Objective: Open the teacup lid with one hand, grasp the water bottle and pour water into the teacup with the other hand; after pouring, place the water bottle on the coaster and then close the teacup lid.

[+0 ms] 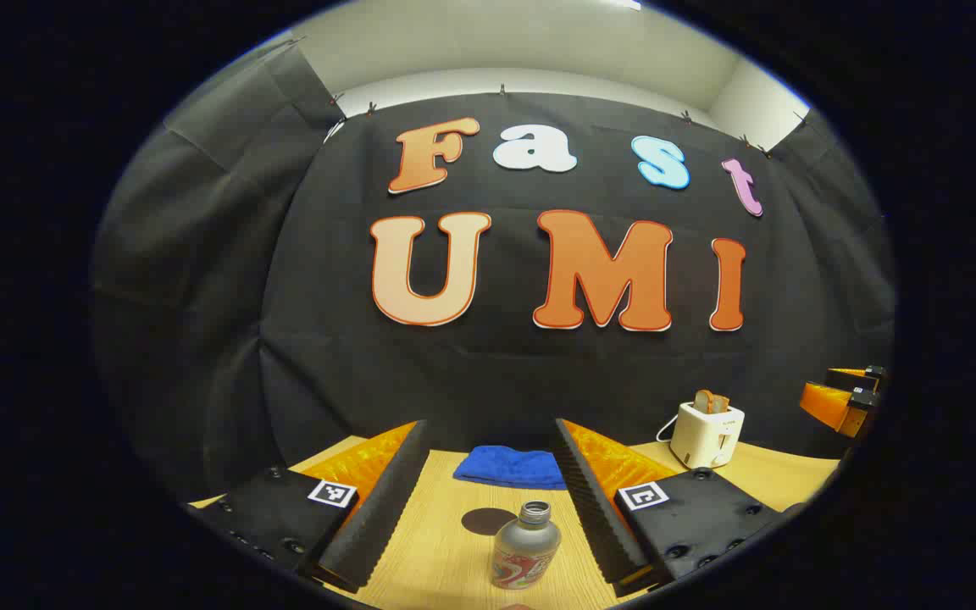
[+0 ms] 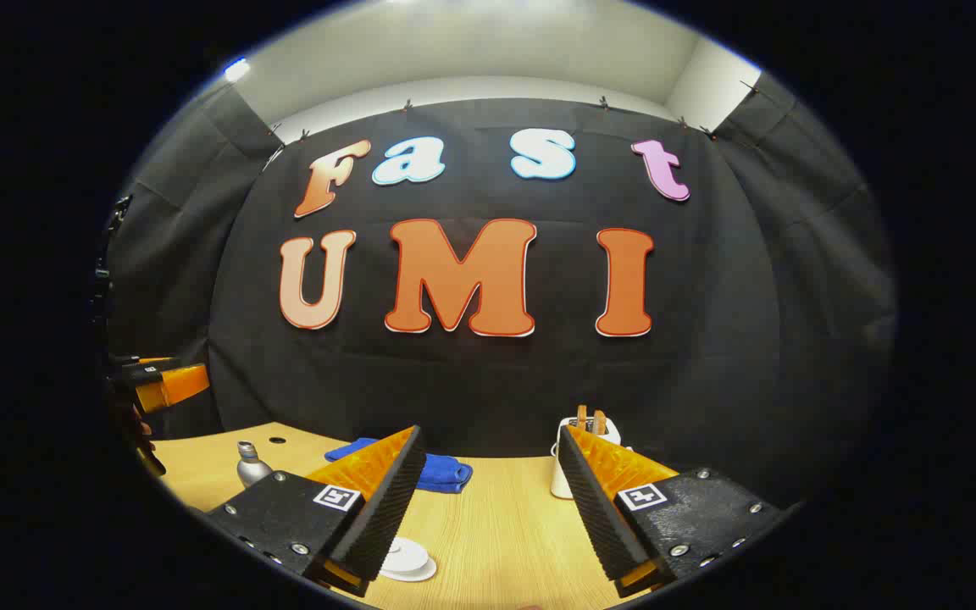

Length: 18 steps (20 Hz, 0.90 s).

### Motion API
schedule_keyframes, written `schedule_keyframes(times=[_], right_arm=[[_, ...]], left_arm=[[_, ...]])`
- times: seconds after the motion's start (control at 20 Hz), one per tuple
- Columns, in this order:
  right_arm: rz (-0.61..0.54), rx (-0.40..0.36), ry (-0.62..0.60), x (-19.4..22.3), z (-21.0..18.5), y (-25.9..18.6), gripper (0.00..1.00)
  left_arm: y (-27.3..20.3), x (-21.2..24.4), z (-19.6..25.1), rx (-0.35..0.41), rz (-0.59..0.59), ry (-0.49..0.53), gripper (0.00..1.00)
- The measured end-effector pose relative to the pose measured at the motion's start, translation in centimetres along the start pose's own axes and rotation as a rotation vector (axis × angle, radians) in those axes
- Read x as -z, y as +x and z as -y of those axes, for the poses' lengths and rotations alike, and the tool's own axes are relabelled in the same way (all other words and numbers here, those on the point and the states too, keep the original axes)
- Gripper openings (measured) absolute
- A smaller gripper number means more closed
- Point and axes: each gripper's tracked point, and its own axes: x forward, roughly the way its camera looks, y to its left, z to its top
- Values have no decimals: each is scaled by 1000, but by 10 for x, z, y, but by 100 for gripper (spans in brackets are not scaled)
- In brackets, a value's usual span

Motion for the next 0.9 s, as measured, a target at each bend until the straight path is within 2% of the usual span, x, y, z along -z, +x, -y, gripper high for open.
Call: schedule_keyframes(times=[0.4, 0.55, 0.65, 0.9], right_arm=[[9, -58, -34, 2, -19, 8, 95], [23, -63, -67, 3, -25, 9, 95], [24, -76, -55, 4, -33, 8, 95], [39, -113, -45, -4, -49, 8, 94]], left_arm=[[1, 6, -3, -8, -3, 12, 96], [-3, 4, 1, 12, 16, 59, 98], [-4, 1, 6, 26, 33, 89, 96], [-9, 1, 12, 25, 43, 115, 96]])
